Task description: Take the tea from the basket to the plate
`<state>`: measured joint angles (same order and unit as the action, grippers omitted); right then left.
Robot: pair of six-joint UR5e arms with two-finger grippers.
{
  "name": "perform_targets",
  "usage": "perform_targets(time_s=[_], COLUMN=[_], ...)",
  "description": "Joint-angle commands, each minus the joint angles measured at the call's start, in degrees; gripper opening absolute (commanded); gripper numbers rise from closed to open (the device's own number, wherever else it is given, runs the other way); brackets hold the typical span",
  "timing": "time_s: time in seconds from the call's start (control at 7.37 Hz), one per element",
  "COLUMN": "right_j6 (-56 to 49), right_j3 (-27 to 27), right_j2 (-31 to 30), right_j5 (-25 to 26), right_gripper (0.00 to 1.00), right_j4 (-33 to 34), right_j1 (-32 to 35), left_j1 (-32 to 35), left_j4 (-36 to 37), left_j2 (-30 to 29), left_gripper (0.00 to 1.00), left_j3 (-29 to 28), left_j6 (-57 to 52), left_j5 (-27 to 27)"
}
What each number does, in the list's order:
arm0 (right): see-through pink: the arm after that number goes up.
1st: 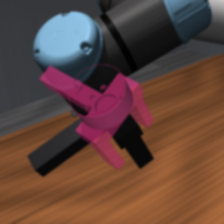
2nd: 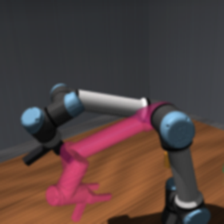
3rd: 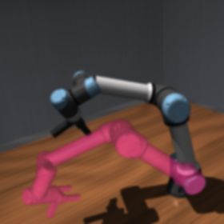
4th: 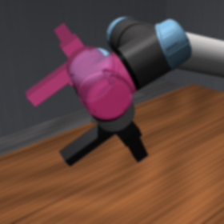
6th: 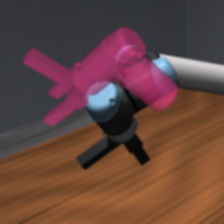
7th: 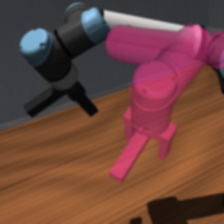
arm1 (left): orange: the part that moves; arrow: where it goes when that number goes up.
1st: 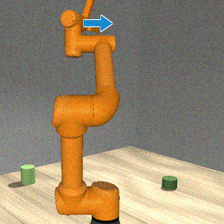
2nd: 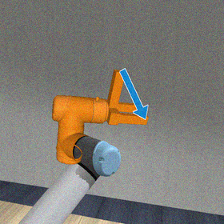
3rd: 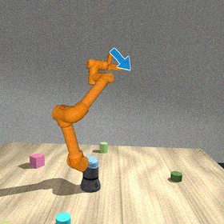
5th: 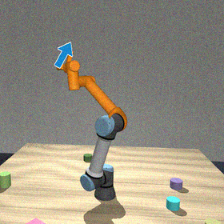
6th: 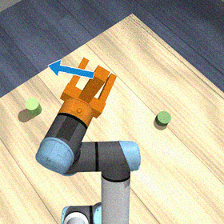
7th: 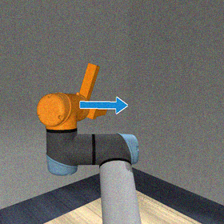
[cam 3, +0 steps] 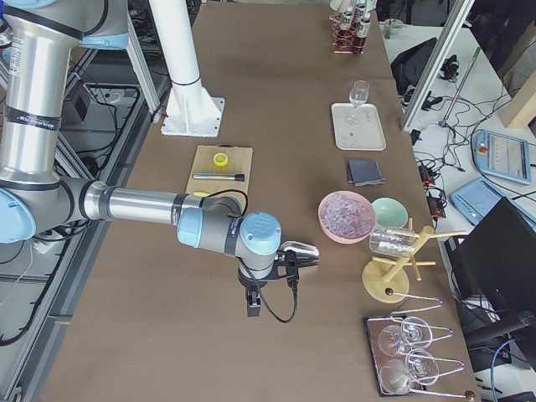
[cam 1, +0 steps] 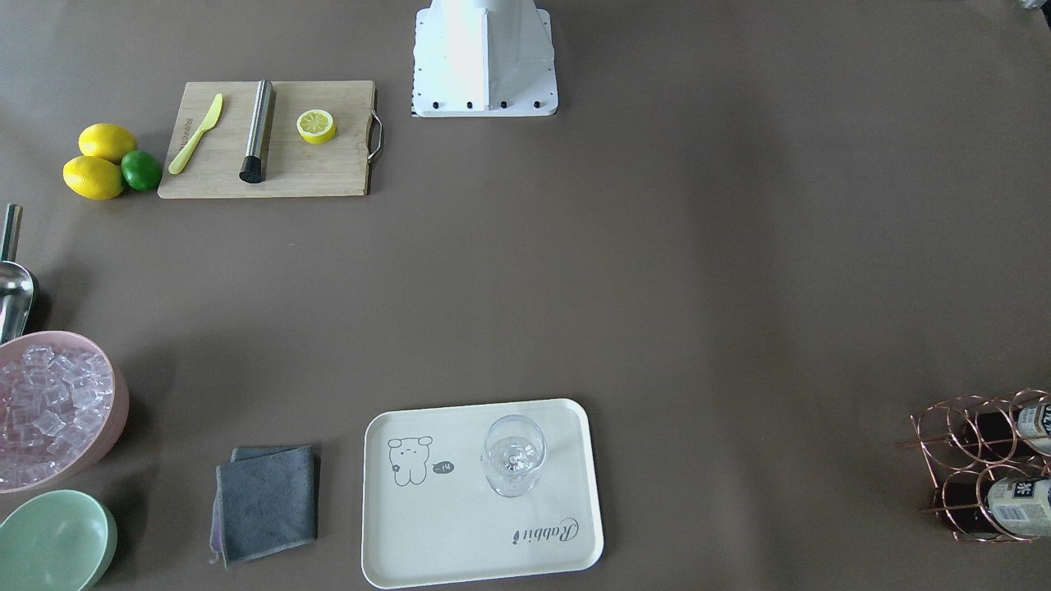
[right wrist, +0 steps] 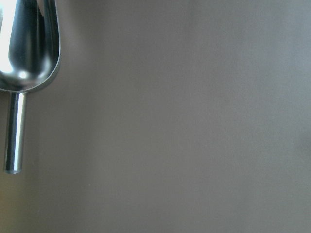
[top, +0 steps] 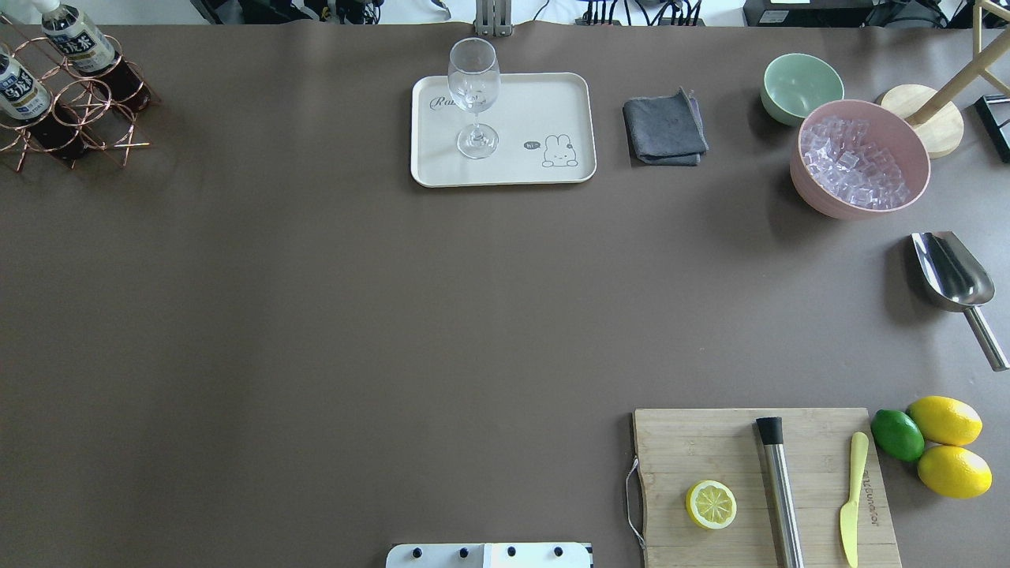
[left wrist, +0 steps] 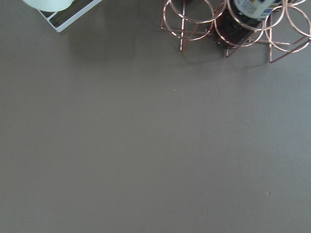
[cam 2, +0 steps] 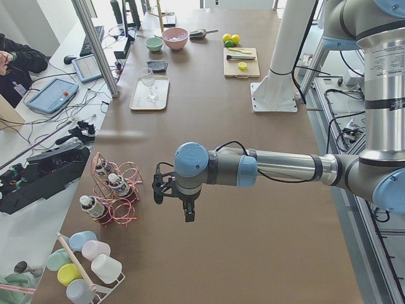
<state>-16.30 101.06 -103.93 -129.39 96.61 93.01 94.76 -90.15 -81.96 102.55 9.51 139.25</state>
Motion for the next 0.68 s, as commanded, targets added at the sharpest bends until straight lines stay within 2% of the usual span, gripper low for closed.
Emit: perform_targets(time_s=[0.0,0.54], right_j6=[-0.48,-0.49], right_j3=[-0.33,0.45], right_j2=[0.22,-0.13], right_j5=[-0.78,-1.21], right_gripper=[1.0,1.0], right_j4=[-0.11,-0.11], right_j1=[-0.02,0.6], left_j1=[0.42,1.3], left_j4=[-0.12,-0.2], left_j2=[0.22,-0.4], left_gripper=[0.98,0.98], left_j3=[-0.26,0.98], left_j6=[0.33,-0.02], left_j5=[-0.03,-0.12])
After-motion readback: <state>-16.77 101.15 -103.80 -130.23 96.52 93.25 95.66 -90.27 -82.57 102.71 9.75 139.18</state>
